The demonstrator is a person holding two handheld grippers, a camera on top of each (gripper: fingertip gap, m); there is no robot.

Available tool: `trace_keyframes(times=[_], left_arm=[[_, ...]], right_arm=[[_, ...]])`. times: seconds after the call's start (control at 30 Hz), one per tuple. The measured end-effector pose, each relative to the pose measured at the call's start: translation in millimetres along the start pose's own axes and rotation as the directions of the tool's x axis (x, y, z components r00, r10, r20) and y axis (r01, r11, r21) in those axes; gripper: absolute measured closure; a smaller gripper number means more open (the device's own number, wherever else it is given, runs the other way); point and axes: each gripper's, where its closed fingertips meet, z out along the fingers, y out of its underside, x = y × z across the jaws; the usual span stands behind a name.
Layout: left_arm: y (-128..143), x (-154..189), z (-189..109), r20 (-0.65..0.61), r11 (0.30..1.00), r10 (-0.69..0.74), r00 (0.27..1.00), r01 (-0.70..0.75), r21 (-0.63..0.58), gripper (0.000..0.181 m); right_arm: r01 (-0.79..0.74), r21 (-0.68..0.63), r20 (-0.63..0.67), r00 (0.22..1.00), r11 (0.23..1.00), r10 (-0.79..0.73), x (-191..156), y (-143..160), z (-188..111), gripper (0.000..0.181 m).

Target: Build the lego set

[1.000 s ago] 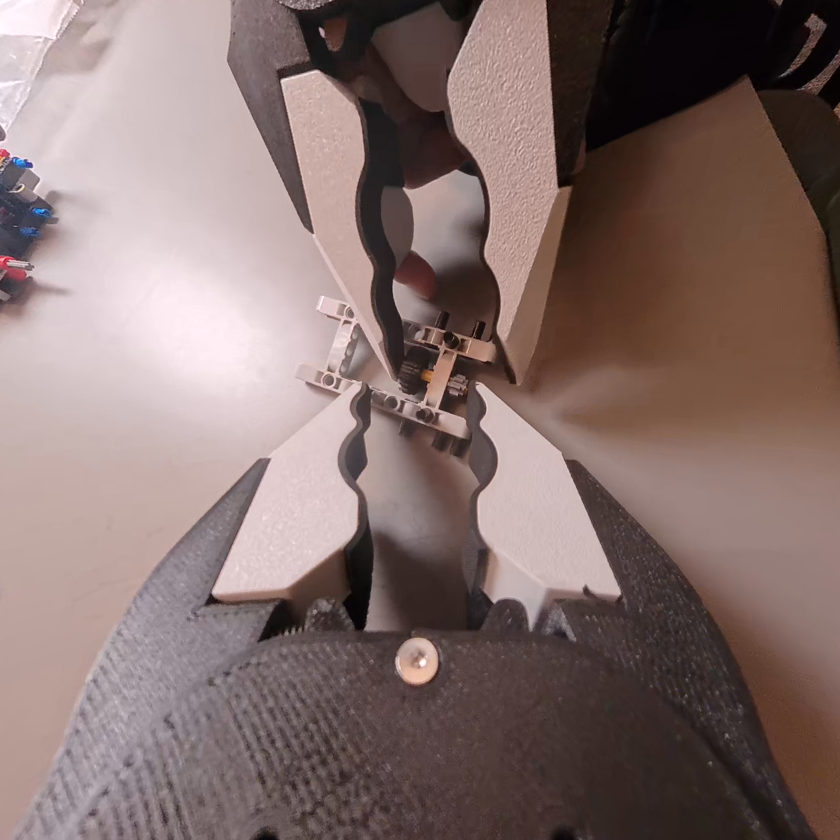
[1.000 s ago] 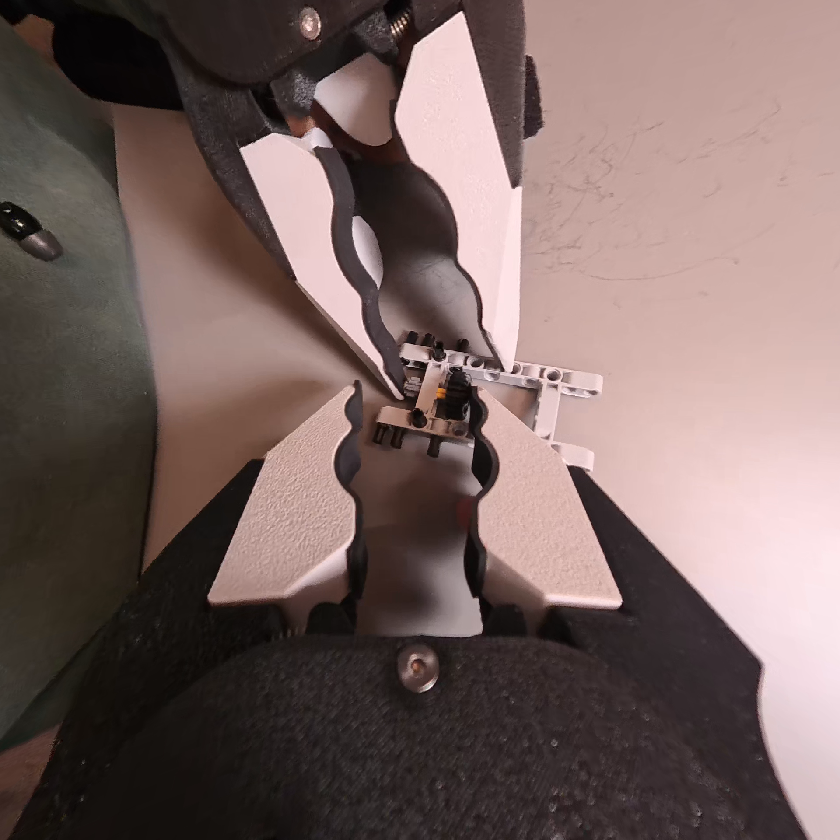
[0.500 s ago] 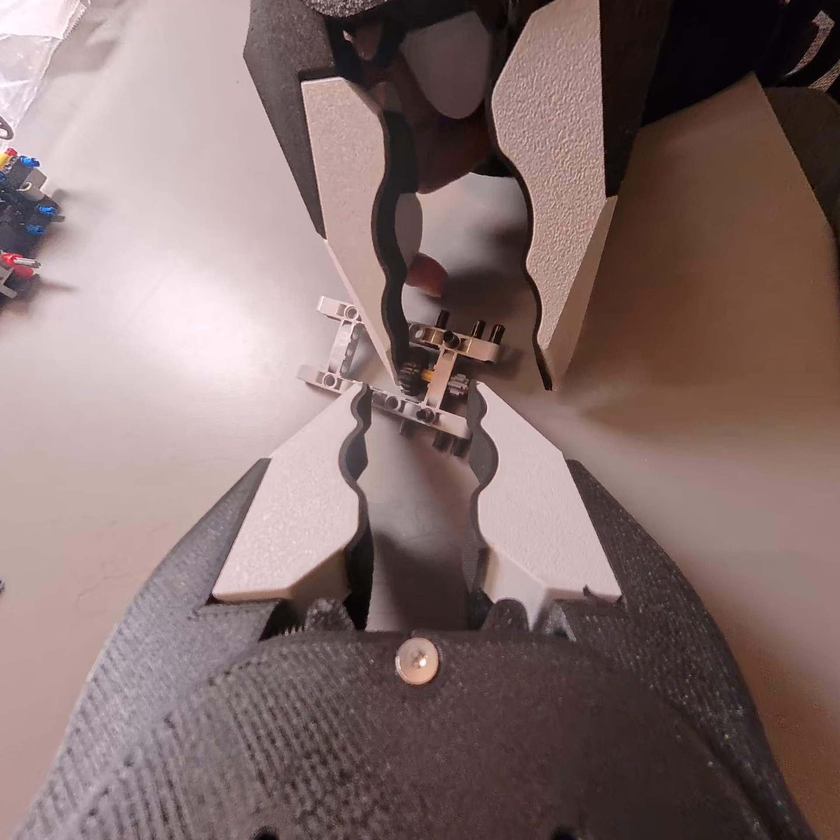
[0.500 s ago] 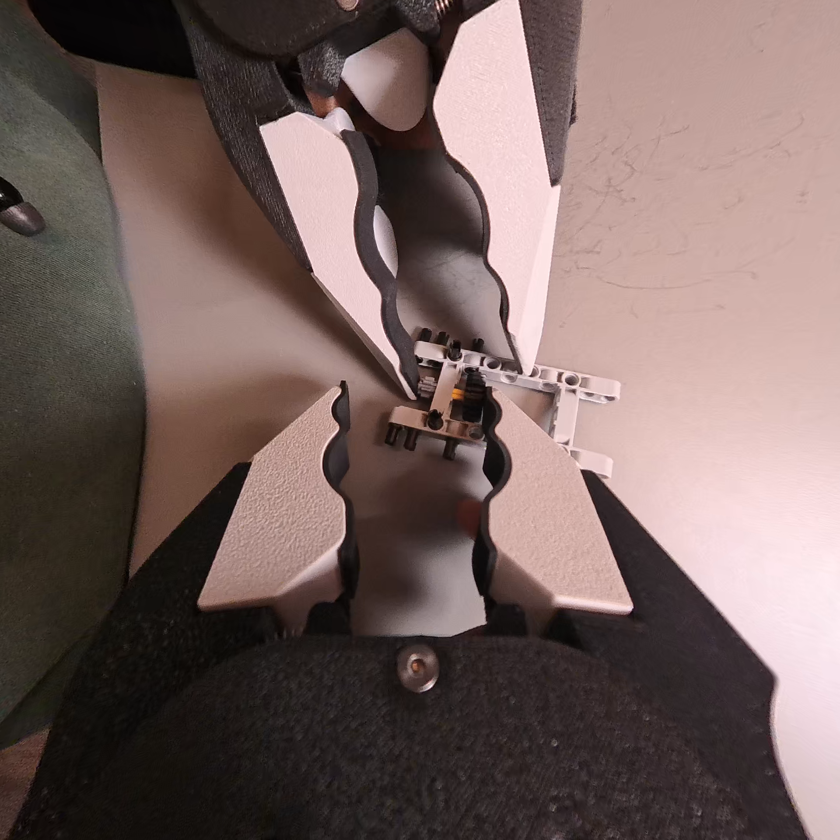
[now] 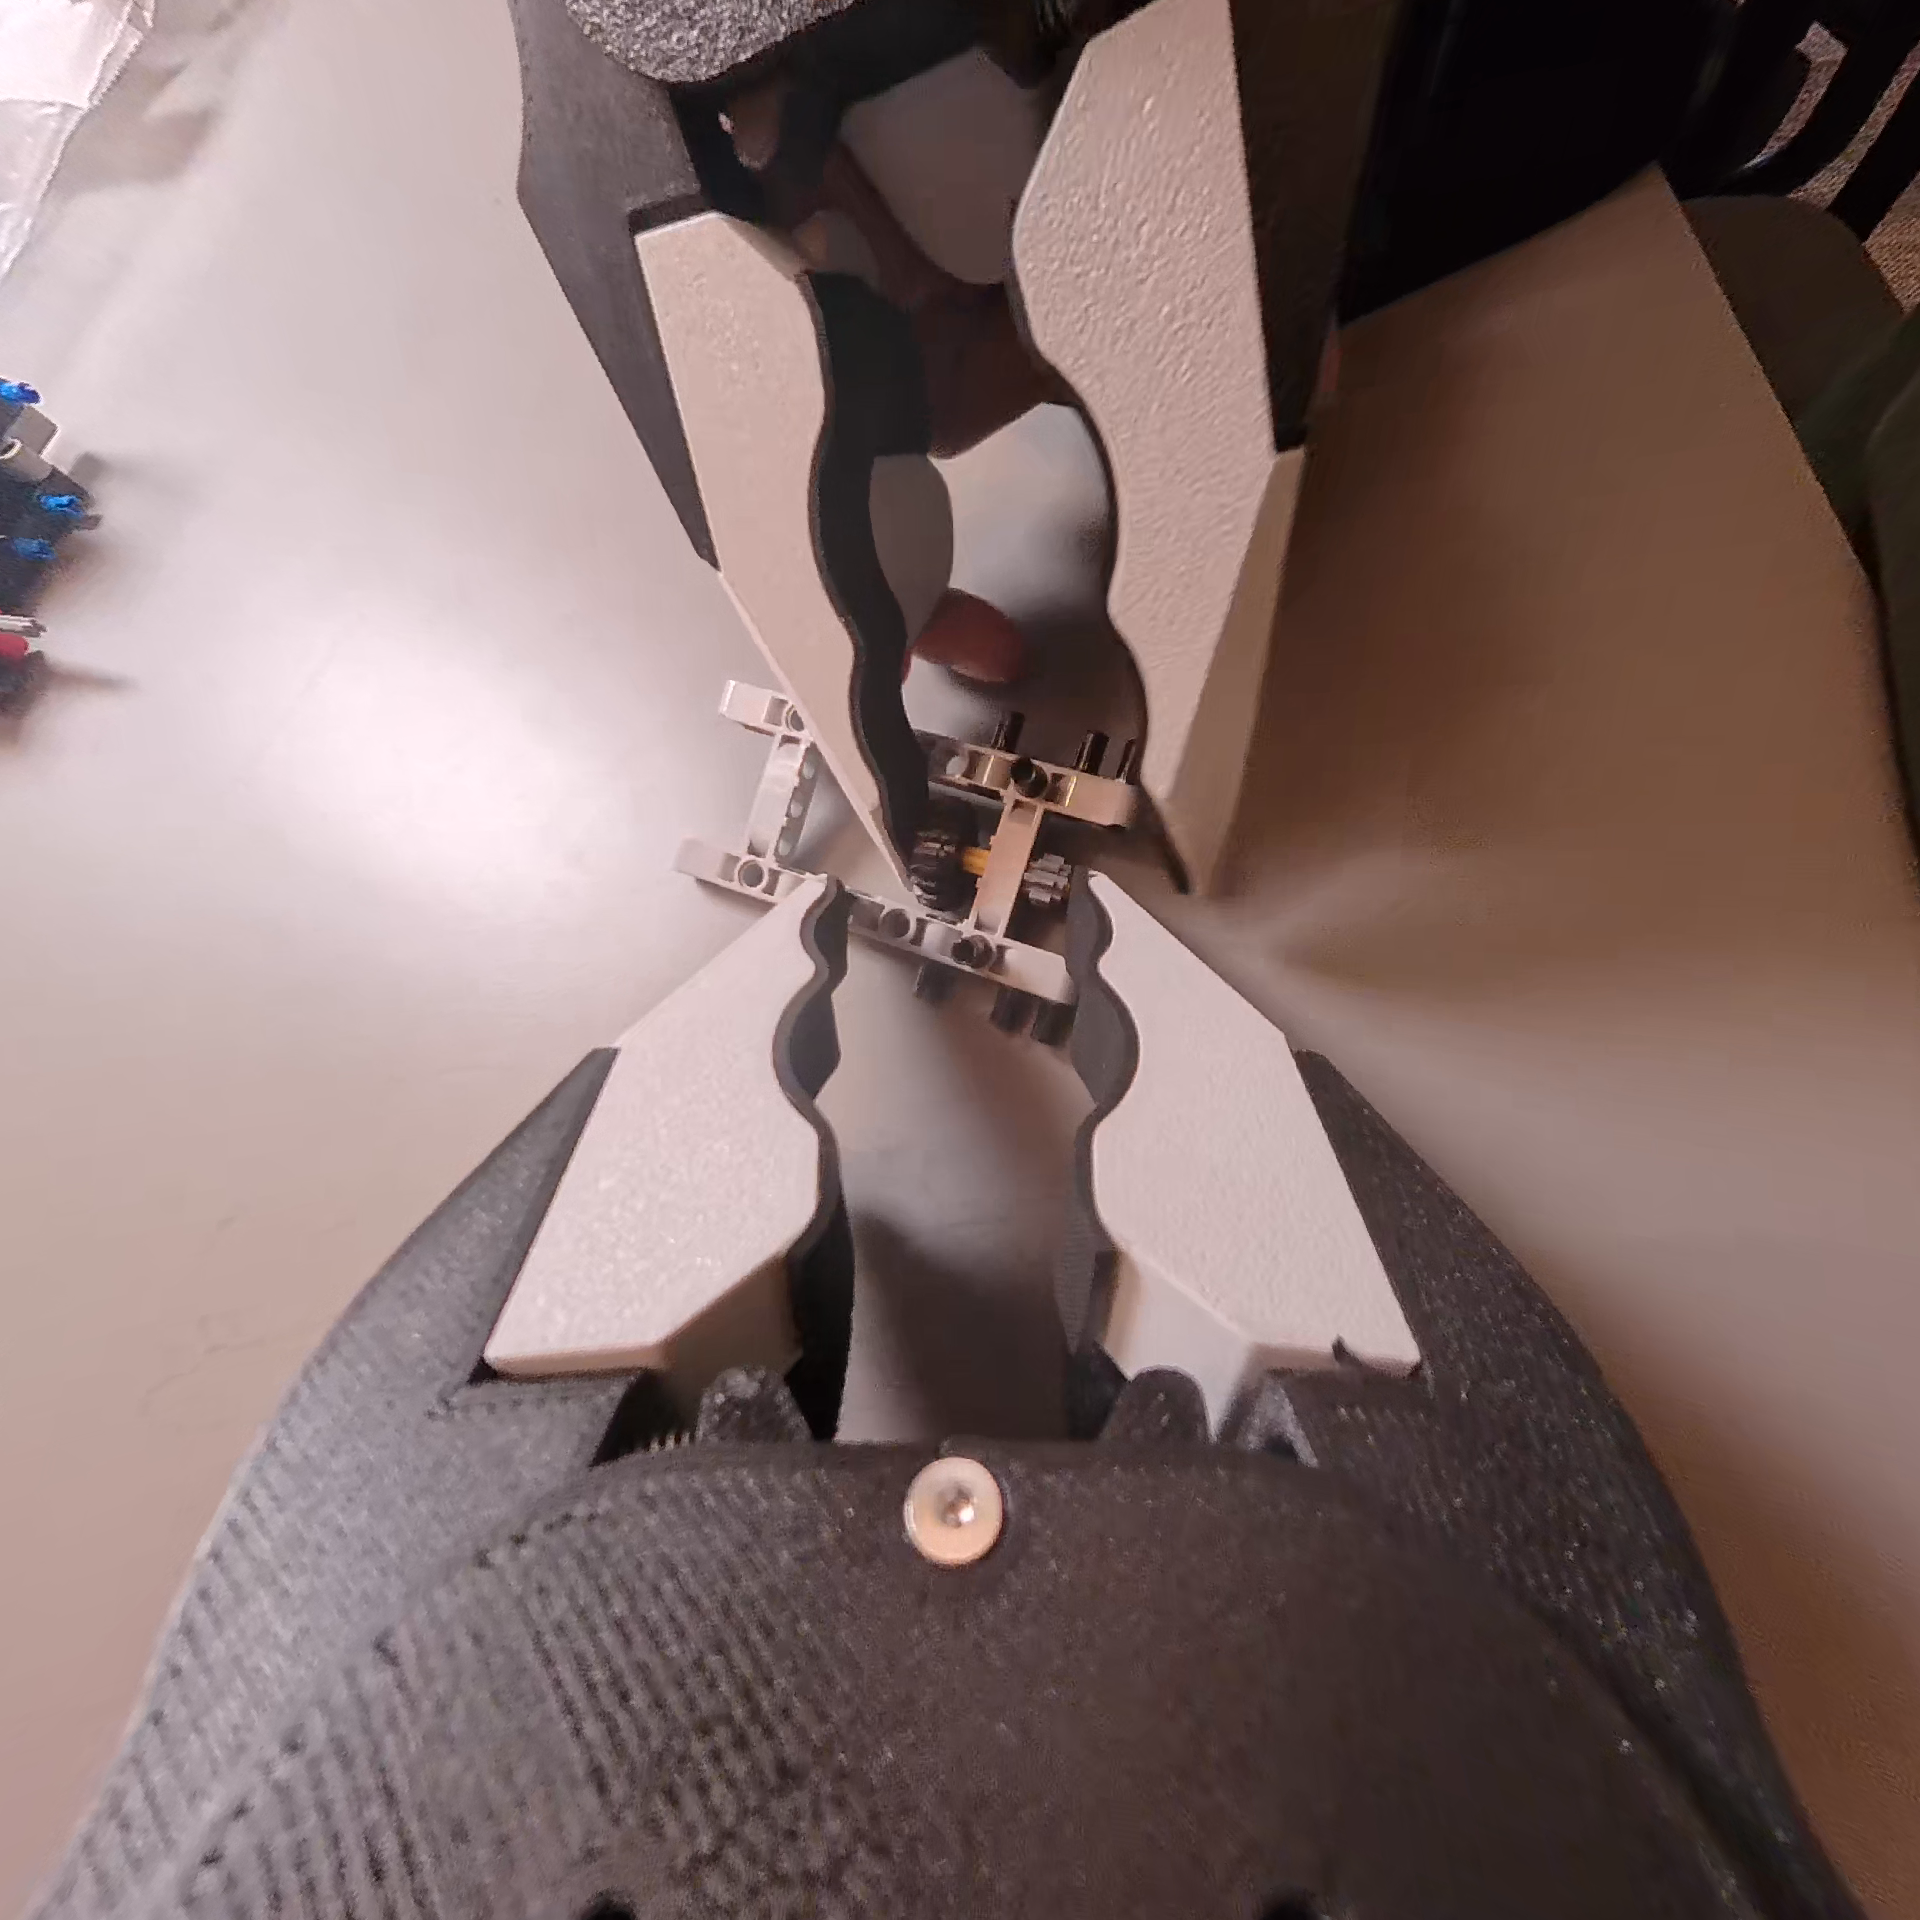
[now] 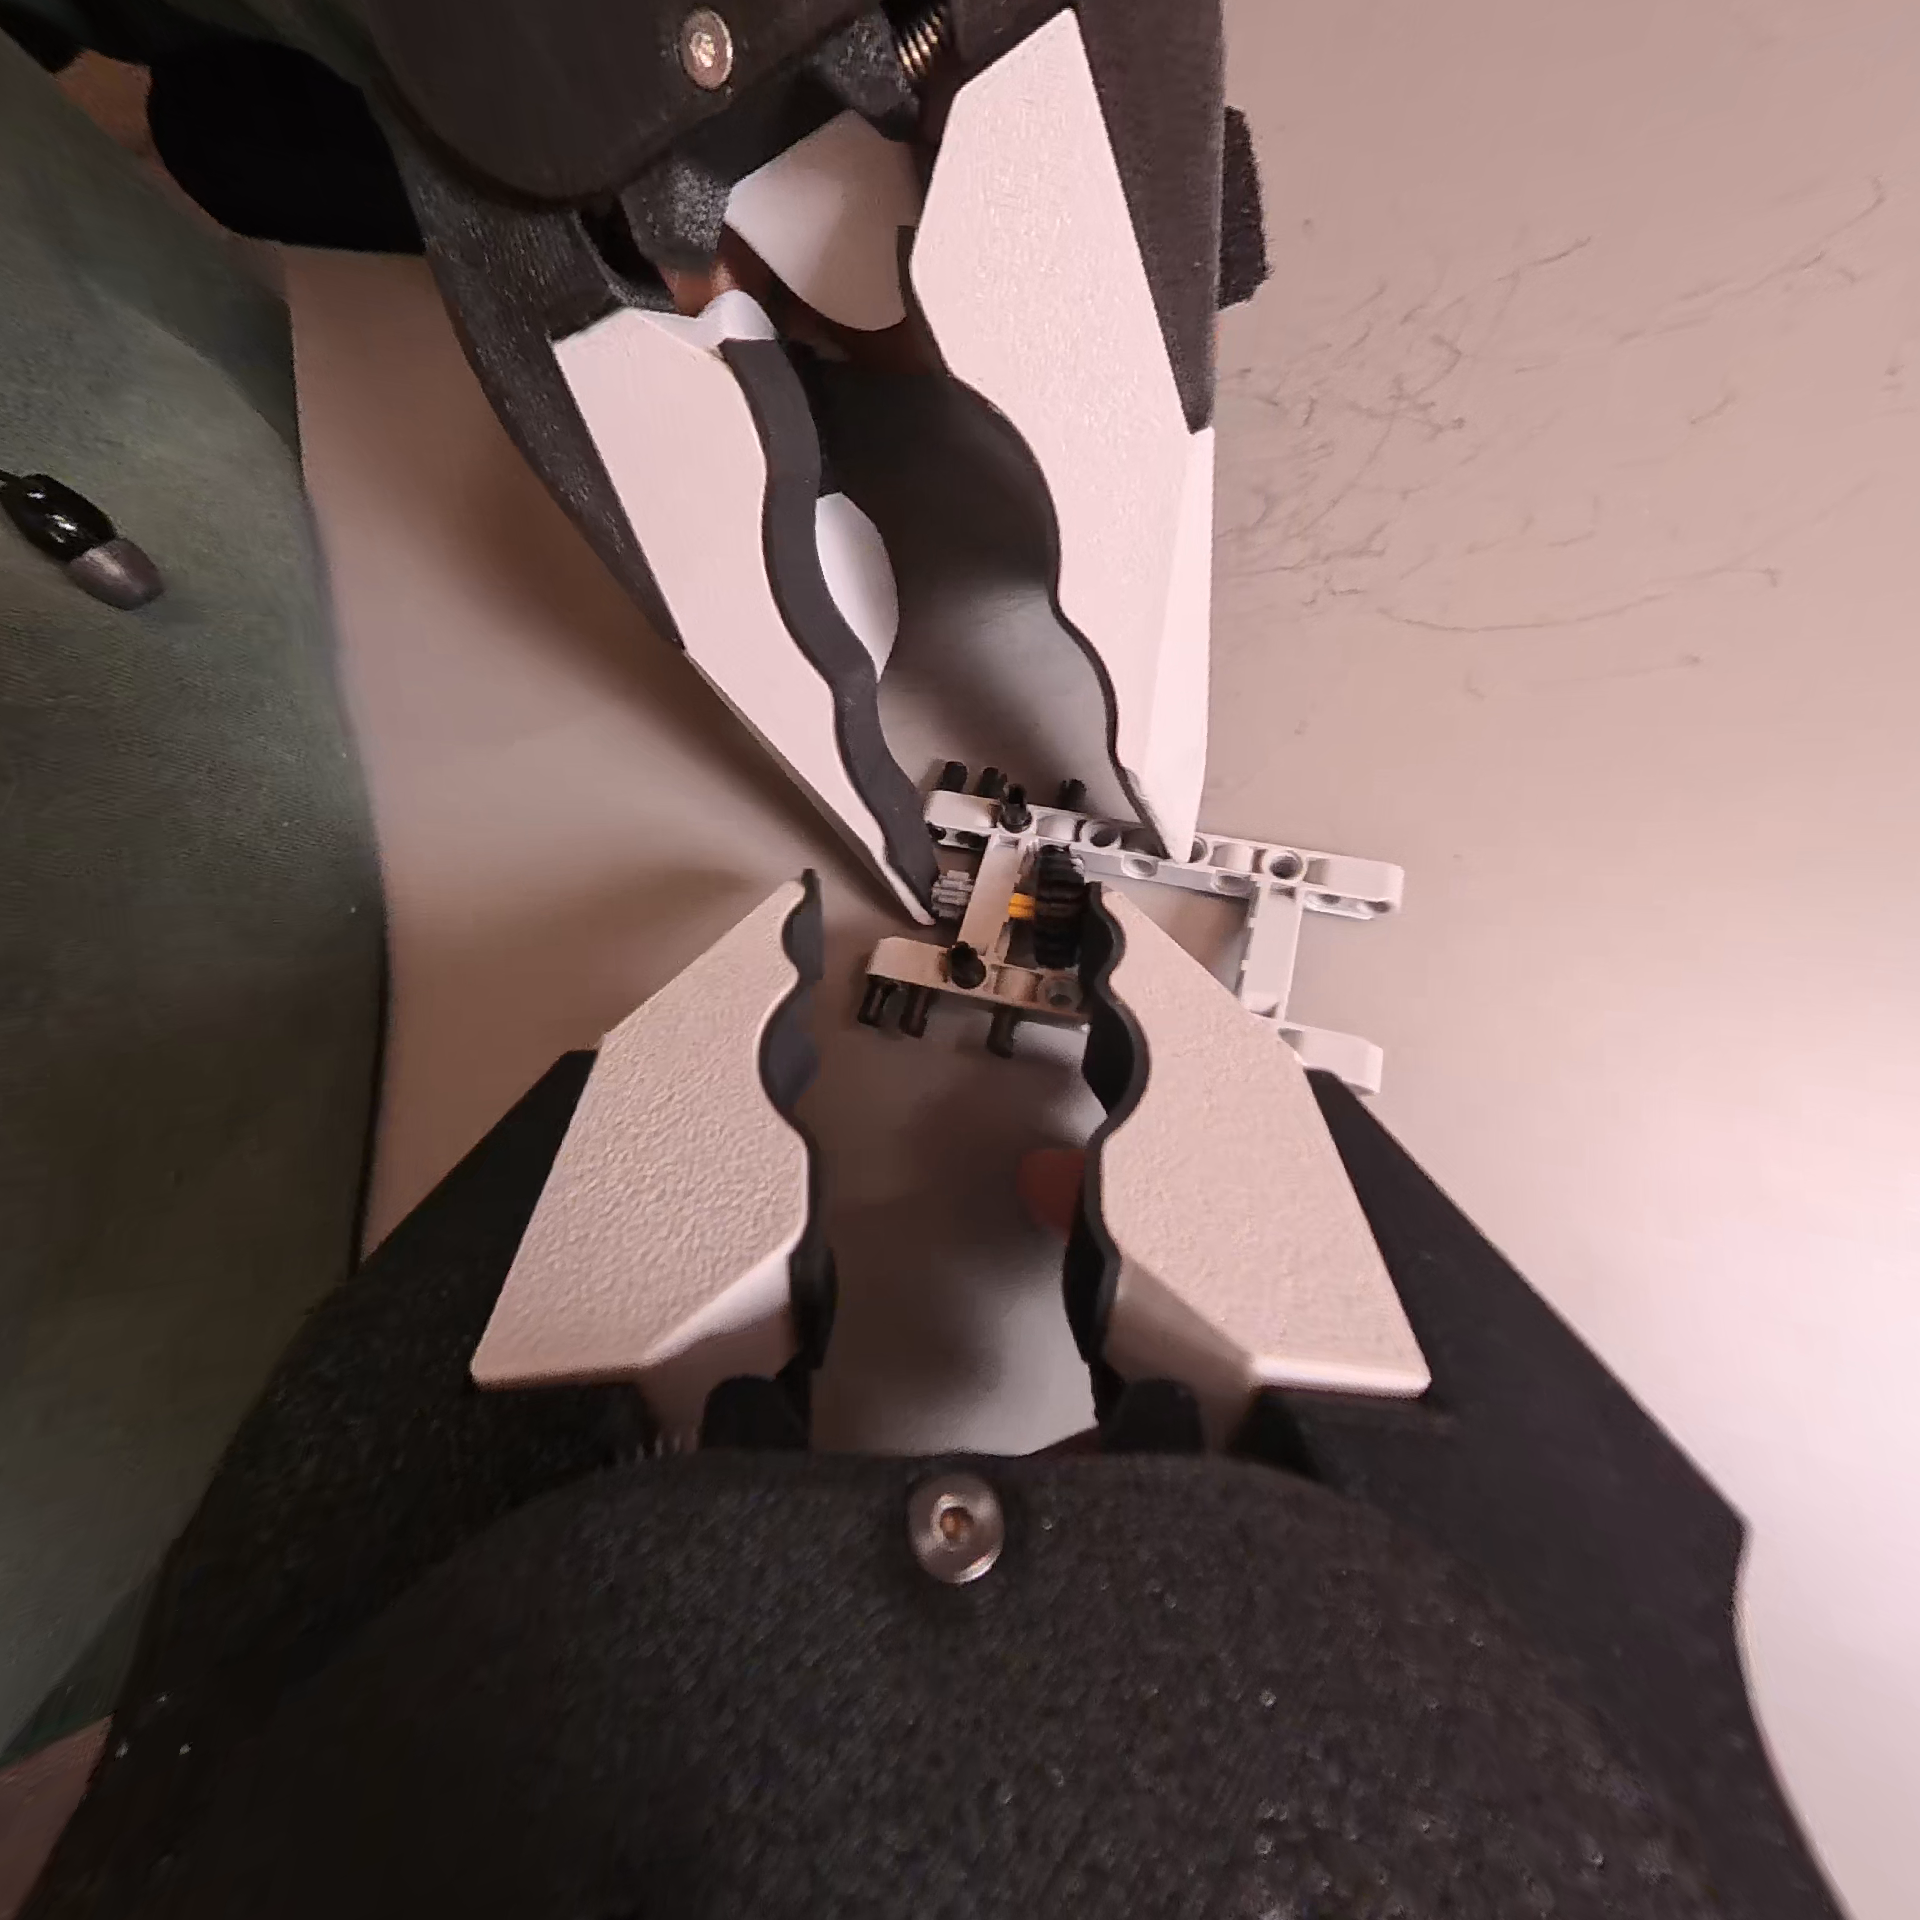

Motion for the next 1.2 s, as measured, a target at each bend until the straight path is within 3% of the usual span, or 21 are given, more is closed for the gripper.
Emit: trace_keyframes(times=[0.1, 0.17, 0.43, 0.6, 0.83, 0.97, 1.2], left_arm=[[1, -1, -1, 0.003, 0.999, 0.035, 0.999, -0.035, 0.002, 0.14], [0, -1, -2, 0.007, 0.999, 0.042, 0.999, -0.042, 0.008, 0.155], [-1, 0, -1, 0.013, 0.998, 0.052, 0.999, -0.053, 0.019, 0.155], [0, -2, -1, 0.039, 0.998, 0.068, 0.997, -0.068, 0.016, 0.151], [0, -2, -1, 0.023, 0.999, 0.046, 0.999, -0.046, 0.018, 0.13], [1, 5, -1, -0.034, 1.0, 0.027, 0.999, -0.027, 0.014, 0.131], [2, 5, -1, -0.039, 1.0, 0.013, 0.999, -0.012, 0.009, 0.132]], right_arm=[[0.011, -0.002, -0.018, 1.0, 1.0, -0.011, 5, -1, 0, 0.14], [0.015, -0.009, -0.036, 0.999, 1.0, -0.015, 8, -1, 0, 0.131], [0.039, -0.021, -0.027, 0.999, 0.999, -0.04, 9, 0, 0, 0.134], [0.048, -0.02, -0.024, 0.999, 0.999, -0.049, 9, 0, 0, 0.134], [0.138, -0.035, 0.009, 0.99, 0.99, -0.137, 2, 3, 1, 0.137], [0.226, -0.047, 0.04, 0.974, 0.973, -0.225, -4, 4, 3, 0.138], [0.192, -0.03, 0.043, 0.981, 0.981, -0.19, -3, 3, 2, 0.136]])
